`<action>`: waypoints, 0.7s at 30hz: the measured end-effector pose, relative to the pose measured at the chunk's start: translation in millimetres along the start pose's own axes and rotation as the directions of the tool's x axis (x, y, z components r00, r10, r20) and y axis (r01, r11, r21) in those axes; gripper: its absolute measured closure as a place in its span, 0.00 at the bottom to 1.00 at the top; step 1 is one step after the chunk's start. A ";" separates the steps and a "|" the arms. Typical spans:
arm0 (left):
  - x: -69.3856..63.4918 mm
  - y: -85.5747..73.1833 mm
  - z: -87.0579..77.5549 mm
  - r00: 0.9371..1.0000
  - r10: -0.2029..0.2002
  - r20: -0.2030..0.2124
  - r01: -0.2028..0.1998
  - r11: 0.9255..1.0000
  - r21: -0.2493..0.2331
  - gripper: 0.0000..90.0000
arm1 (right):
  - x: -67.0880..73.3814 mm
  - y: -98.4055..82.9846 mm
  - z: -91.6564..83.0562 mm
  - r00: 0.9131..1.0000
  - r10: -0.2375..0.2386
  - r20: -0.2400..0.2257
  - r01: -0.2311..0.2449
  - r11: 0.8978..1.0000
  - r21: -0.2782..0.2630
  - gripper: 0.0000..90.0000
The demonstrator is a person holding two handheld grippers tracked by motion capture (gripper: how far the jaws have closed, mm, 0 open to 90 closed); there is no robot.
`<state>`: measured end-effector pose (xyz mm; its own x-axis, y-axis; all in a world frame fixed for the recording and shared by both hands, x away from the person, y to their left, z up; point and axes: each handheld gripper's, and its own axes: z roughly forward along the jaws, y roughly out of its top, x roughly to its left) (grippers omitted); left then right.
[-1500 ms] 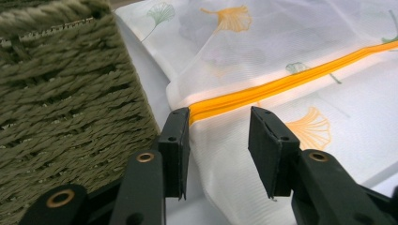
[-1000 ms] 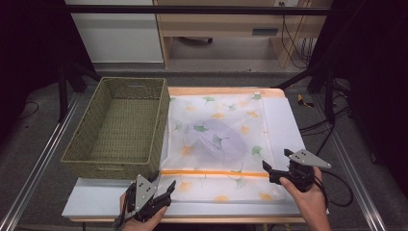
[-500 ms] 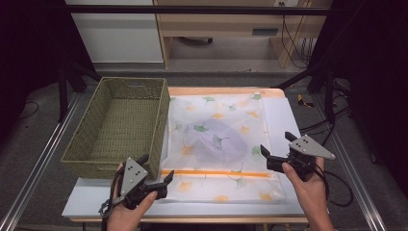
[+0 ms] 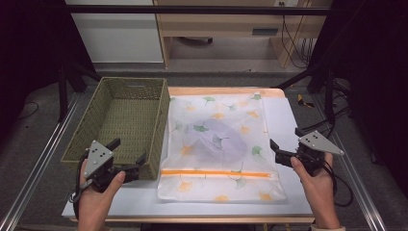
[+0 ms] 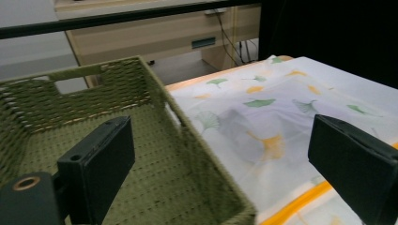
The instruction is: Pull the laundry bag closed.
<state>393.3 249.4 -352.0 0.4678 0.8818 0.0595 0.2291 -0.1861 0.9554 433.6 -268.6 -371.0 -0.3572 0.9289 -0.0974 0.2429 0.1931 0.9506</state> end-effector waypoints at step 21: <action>55.7 -23.0 0.4 0.996 -0.066 -0.062 0.065 0.998 -0.016 0.07 | -32.4 -54.2 13.7 0.992 0.088 0.085 -0.097 0.990 0.106 0.10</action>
<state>414.4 302.7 -370.7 0.3982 0.9172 0.0138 0.2453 -0.1209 0.9619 444.4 -304.8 -423.4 -0.2563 0.9658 -0.0381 0.3708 0.1347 0.9189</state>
